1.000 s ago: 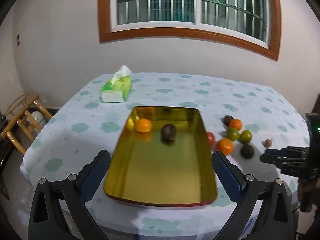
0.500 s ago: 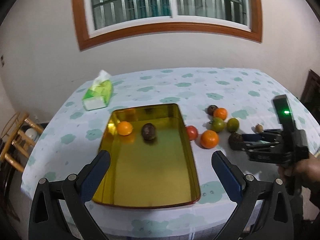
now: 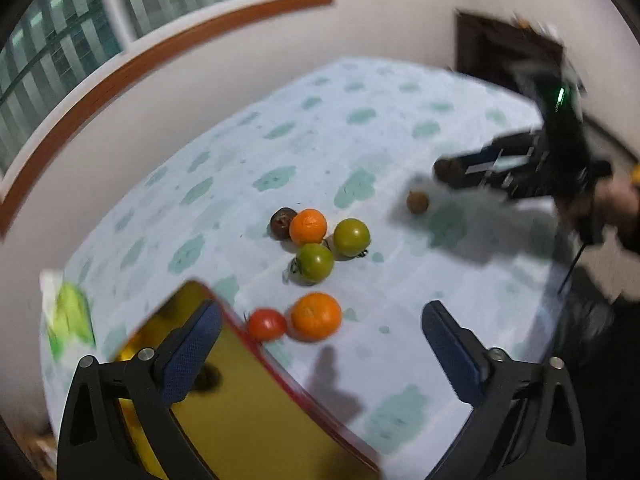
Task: Organize fruits
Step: 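Grasp the second dark brown fruit with the right gripper while the left gripper grasps an orange, then lower the orange into the tray and open the left gripper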
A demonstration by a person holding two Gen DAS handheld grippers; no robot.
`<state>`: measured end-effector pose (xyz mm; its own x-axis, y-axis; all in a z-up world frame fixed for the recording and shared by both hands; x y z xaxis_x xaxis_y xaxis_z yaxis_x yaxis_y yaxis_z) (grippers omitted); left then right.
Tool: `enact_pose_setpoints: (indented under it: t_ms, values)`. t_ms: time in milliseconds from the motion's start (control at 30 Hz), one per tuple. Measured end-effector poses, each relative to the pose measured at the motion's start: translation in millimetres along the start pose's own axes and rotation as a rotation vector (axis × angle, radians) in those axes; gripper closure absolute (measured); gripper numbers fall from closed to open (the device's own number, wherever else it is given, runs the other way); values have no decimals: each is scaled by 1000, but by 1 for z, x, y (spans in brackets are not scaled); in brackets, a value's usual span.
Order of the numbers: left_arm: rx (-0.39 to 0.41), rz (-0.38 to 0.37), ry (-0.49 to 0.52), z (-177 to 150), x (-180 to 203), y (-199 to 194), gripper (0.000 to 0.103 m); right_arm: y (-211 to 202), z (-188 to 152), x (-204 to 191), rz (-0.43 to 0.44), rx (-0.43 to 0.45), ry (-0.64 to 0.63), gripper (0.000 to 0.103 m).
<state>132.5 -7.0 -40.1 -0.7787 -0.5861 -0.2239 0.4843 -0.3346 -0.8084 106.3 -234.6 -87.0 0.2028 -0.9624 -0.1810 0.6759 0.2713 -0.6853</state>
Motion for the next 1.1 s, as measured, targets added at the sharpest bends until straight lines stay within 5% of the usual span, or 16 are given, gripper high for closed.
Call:
enact_pose_setpoints:
  t_ms: [200,467,567,667,833,1100]
  values:
    - [-157,-51,183,8,4,49,15,4,-9,28,0,-8,67,68]
    - [-283,-108,228,-1,-12,88,28,10,-8,35,25,-10,88,68]
    - [-301,-158,208,-4,-16,93,50,11,-8,34,28,-13,91,68]
    - [-296,-147,256,-10,-7,94,59,14,-8,34,25,-18,91,68]
    - [-262,-148,114,-13,-14,85,60,21,-10,30,19,-30,98,68]
    - [-111,29,-225,-11,-16,31,60,10,-7,22,1,3,81,68]
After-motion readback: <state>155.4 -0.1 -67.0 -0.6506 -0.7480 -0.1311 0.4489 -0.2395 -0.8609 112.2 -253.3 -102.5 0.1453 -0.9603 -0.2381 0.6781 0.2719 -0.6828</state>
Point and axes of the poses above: each gripper's, at about its wrist camera, not at the fingertips, and y roughly the way its jaws point, x to its right, z to its top, the point moved 1 cm from there along y, roughly the way its jaws point, and after that the axes turned 2 degrees about y, right-handed, at the moved point
